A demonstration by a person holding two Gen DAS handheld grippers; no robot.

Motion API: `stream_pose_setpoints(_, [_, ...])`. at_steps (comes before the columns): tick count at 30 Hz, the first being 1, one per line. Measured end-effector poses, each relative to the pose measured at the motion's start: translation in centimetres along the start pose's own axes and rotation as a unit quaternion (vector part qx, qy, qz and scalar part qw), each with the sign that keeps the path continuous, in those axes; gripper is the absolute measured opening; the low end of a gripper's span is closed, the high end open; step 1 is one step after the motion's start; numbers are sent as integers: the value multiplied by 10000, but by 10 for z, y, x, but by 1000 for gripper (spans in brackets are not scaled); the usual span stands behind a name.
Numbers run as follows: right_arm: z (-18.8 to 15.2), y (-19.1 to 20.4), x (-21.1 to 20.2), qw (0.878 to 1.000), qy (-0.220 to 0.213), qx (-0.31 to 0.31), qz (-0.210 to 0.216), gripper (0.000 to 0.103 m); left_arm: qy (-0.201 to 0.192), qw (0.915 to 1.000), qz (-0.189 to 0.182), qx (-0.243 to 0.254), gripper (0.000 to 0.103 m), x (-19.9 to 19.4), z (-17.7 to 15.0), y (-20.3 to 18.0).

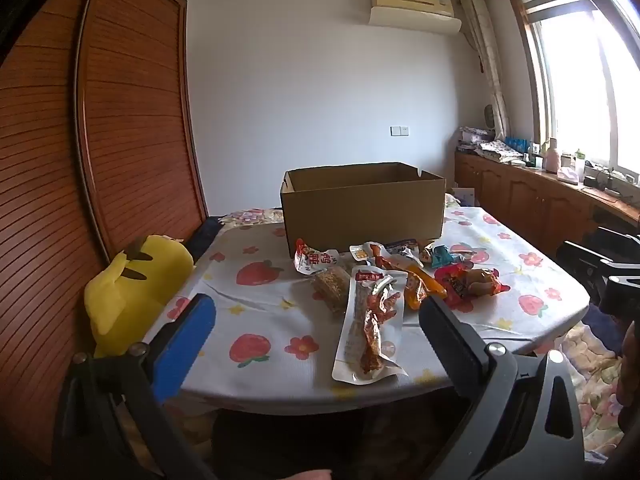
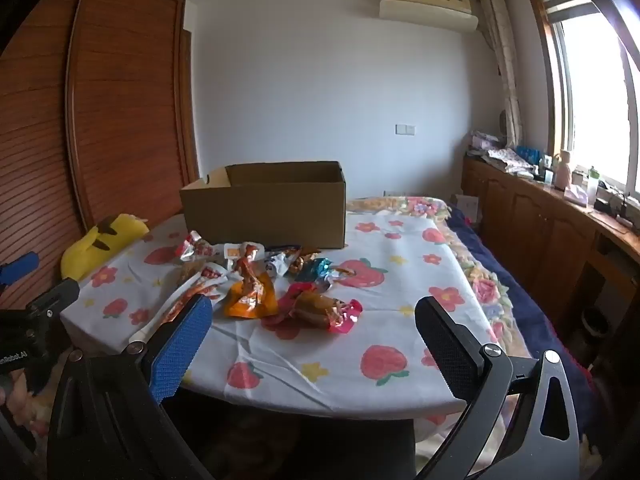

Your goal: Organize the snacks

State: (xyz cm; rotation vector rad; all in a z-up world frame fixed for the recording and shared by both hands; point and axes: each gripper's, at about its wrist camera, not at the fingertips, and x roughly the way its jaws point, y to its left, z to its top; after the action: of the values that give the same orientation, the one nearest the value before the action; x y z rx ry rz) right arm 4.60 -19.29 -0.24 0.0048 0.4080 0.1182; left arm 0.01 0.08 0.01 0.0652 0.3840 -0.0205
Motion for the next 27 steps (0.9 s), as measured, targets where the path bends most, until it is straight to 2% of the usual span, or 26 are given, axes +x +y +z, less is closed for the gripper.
stream_pose_setpoints(6, [0, 0, -1, 10000, -3, -9, 20, 103, -12, 10000, -3, -8, 103, 1, 2, 7])
stream_pose_setpoints(27, [-1, 0, -6, 10000, -31, -21, -13, 103, -39, 10000, 40, 78, 103, -3, 1, -3])
